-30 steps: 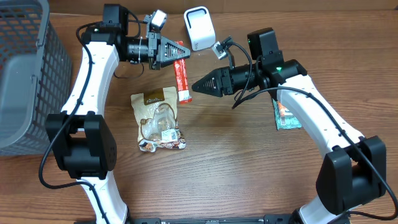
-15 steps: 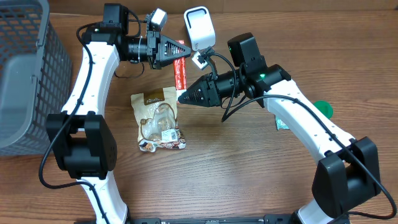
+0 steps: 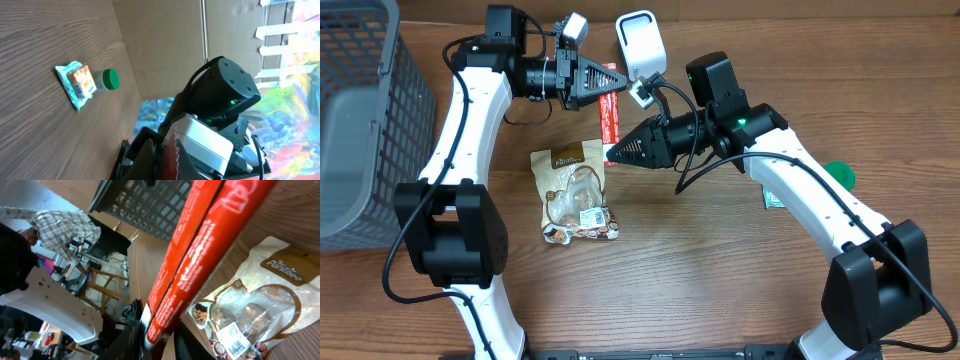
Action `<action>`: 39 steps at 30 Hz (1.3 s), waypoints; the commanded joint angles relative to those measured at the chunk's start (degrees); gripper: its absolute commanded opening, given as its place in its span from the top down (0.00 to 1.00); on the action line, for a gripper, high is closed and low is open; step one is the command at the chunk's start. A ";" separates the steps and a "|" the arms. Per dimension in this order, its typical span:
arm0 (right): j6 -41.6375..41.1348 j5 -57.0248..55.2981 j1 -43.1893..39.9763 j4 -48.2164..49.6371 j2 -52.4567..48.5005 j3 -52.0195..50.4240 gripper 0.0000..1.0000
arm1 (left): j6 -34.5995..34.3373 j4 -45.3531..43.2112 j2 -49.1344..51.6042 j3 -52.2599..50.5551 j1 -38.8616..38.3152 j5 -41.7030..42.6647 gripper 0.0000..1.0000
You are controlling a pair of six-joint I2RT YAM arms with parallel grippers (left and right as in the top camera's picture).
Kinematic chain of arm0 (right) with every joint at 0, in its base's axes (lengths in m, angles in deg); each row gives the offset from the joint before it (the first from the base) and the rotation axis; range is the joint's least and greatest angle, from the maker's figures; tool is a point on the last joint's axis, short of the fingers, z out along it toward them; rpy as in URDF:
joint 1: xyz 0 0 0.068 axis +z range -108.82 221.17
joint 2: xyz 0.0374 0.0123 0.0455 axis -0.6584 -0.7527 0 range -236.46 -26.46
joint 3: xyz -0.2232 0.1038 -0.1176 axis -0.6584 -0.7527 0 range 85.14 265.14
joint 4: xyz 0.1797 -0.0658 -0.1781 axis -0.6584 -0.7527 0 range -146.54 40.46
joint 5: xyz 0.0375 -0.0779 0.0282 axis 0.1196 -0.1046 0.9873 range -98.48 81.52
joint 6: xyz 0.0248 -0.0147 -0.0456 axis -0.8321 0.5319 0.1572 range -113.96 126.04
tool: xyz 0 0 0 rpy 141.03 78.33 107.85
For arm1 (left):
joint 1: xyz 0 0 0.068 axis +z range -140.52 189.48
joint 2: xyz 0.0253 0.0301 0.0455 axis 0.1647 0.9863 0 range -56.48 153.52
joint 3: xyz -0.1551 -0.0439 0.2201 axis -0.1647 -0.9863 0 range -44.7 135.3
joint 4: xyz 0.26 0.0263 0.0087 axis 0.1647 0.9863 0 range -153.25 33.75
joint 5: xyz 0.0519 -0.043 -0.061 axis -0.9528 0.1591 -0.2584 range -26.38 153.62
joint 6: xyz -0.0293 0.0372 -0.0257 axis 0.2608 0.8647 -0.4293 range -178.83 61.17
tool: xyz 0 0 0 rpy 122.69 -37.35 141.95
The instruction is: Scan the item barcode
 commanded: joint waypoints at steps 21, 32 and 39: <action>-8.09 -7.63 -0.85 3.65 -0.09 0.02 0.96 | -0.81 -2.75 -1.64 0.35 0.46 1.66 0.96; -4.72 -27.54 -0.94 0.13 -0.09 0.02 0.96 | -2.43 -12.76 -1.64 0.33 3.02 -14.25 0.65; -0.35 -40.09 -0.94 -2.05 -0.07 0.13 0.97 | -4.85 -12.09 -1.64 0.33 6.93 -35.41 0.11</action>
